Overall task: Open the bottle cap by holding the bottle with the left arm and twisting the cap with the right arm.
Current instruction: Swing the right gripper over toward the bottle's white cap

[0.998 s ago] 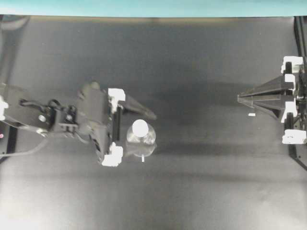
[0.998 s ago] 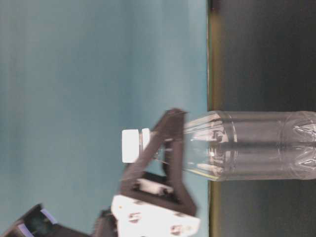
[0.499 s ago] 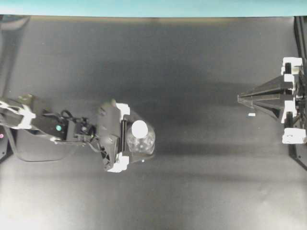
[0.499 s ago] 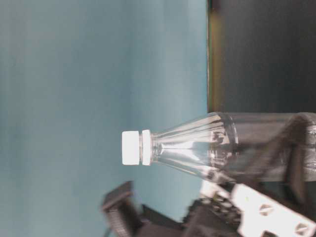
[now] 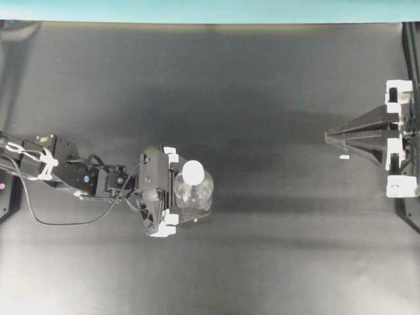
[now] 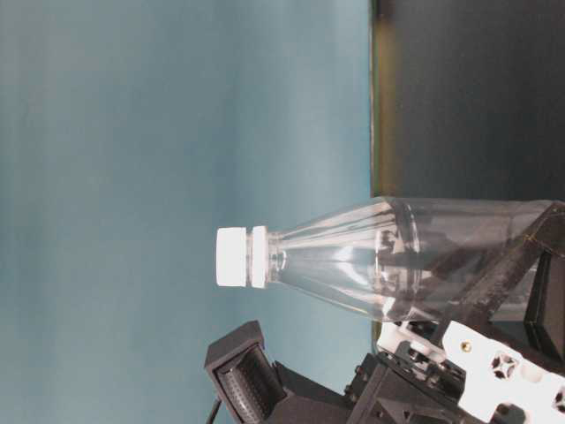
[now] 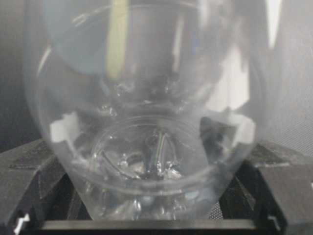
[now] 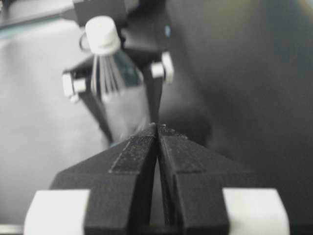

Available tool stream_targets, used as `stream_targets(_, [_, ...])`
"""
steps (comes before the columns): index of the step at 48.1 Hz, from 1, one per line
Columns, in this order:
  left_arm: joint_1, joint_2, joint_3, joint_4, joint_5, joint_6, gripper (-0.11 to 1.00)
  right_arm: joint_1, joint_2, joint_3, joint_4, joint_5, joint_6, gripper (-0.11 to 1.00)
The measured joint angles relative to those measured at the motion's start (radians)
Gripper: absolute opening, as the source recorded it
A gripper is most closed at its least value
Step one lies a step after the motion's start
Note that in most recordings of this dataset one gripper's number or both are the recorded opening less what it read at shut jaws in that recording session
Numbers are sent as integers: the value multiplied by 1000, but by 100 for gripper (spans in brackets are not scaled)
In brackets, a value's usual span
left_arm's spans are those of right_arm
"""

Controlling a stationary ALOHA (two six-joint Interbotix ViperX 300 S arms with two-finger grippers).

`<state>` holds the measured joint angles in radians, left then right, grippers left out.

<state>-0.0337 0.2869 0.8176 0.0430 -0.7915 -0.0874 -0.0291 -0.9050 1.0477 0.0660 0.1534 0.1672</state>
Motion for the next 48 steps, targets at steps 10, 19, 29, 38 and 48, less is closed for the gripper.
stream_targets(10, [0, 2, 0, 0, -3, 5, 82, 15, 58, -120, 6, 252, 114, 0])
stream_targets(19, [-2, 3, 0, 0, -6, 5, 82, 20, 201, -276, 18, 506, 241, 0])
stream_targets(29, [-2, 5, 0, 0, -8, 5, 82, 21, 399, -505, 38, 730, 304, 21])
stream_targets(38, [-2, 5, 0, 0, -8, 5, 82, 23, 589, -735, 112, 885, 313, 71])
stream_targets(48, [-3, 5, 0, 0, -8, 3, 82, 21, 824, -1012, 169, 1058, 428, 81])
